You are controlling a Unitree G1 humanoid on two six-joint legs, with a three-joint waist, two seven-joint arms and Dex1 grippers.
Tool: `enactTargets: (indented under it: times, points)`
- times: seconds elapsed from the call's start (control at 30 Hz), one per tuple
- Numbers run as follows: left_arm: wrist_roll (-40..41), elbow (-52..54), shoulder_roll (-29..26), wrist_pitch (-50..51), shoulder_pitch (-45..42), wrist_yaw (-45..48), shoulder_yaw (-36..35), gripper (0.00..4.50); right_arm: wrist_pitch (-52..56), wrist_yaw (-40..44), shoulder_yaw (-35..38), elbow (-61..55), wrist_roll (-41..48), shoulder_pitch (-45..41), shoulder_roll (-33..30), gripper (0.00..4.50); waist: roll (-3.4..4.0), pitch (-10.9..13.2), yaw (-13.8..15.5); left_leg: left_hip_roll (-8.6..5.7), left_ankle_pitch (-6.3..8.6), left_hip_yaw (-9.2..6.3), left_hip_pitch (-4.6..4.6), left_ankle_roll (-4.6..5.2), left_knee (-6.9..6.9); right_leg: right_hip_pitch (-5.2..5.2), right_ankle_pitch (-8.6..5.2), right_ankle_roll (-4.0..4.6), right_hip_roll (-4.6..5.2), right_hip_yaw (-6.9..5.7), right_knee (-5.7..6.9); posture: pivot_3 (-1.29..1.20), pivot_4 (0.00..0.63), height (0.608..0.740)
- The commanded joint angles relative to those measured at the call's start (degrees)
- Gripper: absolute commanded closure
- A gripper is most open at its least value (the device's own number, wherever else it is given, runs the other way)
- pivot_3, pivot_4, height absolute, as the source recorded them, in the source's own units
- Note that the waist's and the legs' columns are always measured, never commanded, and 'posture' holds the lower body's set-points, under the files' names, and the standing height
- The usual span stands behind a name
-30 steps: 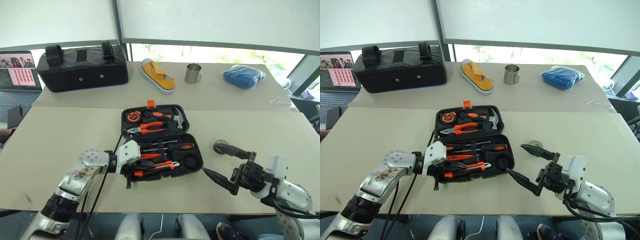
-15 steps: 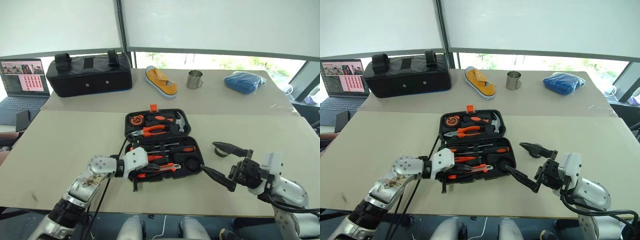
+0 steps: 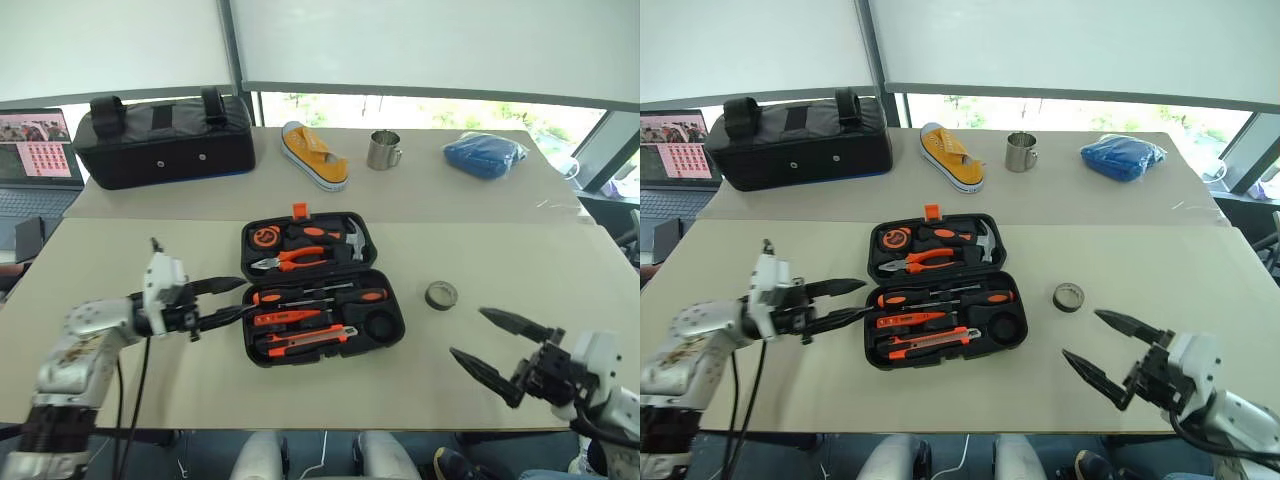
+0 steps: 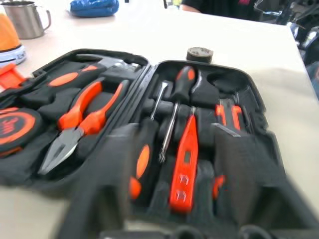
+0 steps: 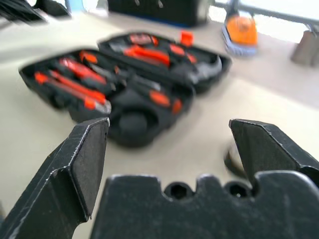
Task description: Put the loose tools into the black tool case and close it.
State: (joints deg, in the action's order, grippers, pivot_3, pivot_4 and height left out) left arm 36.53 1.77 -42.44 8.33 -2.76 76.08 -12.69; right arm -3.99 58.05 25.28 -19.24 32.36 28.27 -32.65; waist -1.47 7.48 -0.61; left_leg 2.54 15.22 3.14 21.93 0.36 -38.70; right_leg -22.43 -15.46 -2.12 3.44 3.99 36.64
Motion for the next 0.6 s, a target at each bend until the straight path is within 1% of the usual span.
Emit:
enactTargets:
  times: [0.03, 0.13, 0.2, 0.23, 0.3, 0.4, 0.47, 0.53, 0.6]
  points:
    - [2.2, 0.2, -0.3, -3.3, 2.3, 3.5, -4.4, 0.06, -2.6, -2.2, 2.5, 0.9, -3.3, 1.7, 0.4, 0.00, -0.15, 0.2, -0.1, 0.02, 0.00, 0.00, 0.00, 0.00, 0.00, -0.02, 0.00, 0.00, -0.01, 0.00, 0.01, 0.00, 0.150, 0.740]
    - [2.3, -0.4, 0.0, -4.4, 2.3, 4.8, -5.3, 0.06, -1.7, -4.1, 2.1, 1.6, -5.5, 1.3, -0.4, 0.00, -0.13, 0.2, -0.1, 0.06, -0.01, 0.01, 0.00, -0.01, -0.03, -0.03, 0.00, 0.02, -0.04, 0.00, 0.02, 0.00, 0.150, 0.740]
    - [3.0, 0.1, 0.6, -4.6, 2.2, 5.5, -5.2, 0.06, 0.9, -6.1, 1.5, 1.5, -6.5, -1.2, -1.8, 0.00, -0.12, 0.2, -0.1, 0.05, -0.01, 0.02, 0.00, -0.01, -0.04, -0.04, 0.00, 0.02, -0.04, 0.00, 0.02, 0.00, 0.150, 0.740]
    - [3.4, 0.9, 1.2, -4.5, 2.1, 5.3, -5.1, 0.06, 3.5, -7.3, 0.8, 1.2, -6.9, -3.2, -3.2, 0.00, -0.12, 0.2, -0.1, 0.05, -0.01, 0.04, 0.01, -0.01, -0.04, -0.04, 0.00, 0.02, -0.03, 0.01, 0.02, 0.00, 0.150, 0.740]
    - [4.4, 3.0, 2.4, -4.0, 1.7, 4.6, -4.5, 0.06, 8.3, -7.0, -1.6, 0.8, -7.4, -8.0, -7.3, 0.00, -0.05, 0.3, -0.3, 0.06, -0.01, 0.05, 0.00, -0.01, -0.04, -0.06, 0.01, 0.02, -0.02, 0.08, 0.02, 0.00, 0.150, 0.740]
    - [5.7, 5.5, 3.5, -1.9, 0.9, 4.0, -3.4, 0.06, 15.1, -5.3, -7.0, 2.2, -9.2, -17.2, -14.1, 0.00, -0.15, 0.4, -0.4, 0.03, -0.01, 0.05, 0.03, -0.01, -0.05, -0.14, 0.03, 0.01, -0.05, 0.16, 0.04, 0.00, 0.150, 0.740]
    - [6.1, 7.1, 3.6, -0.5, 1.1, 4.1, -2.3, 0.06, 21.6, -3.9, -13.2, 4.5, -11.5, -25.7, -18.4, 0.00, -0.16, 0.4, -0.4, -0.01, -0.01, 0.05, 0.07, -0.01, -0.05, -0.17, 0.04, 0.05, -0.16, 0.11, 0.06, 0.00, 0.150, 0.740]
    - [6.0, 8.3, 3.6, 0.2, 1.5, 4.1, -1.5, 0.06, 26.5, -2.2, -19.7, 7.3, -14.2, -33.5, -21.1, 0.00, -0.15, 0.5, -0.4, -0.01, -0.01, 0.05, 0.12, -0.01, -0.05, -0.26, 0.07, 0.09, -0.18, 0.13, 0.08, 0.00, 0.150, 0.740]
    - [5.9, 9.1, 3.5, 1.0, 1.8, 4.1, -0.8, 0.06, 28.9, -1.3, -24.6, 10.2, -16.8, -39.0, -21.8, 0.00, -0.17, 0.5, -0.2, 0.01, -0.01, 0.05, 0.22, 0.00, -0.02, -0.40, 0.07, 0.10, -0.22, 0.11, 0.08, 0.00, 0.150, 0.740]
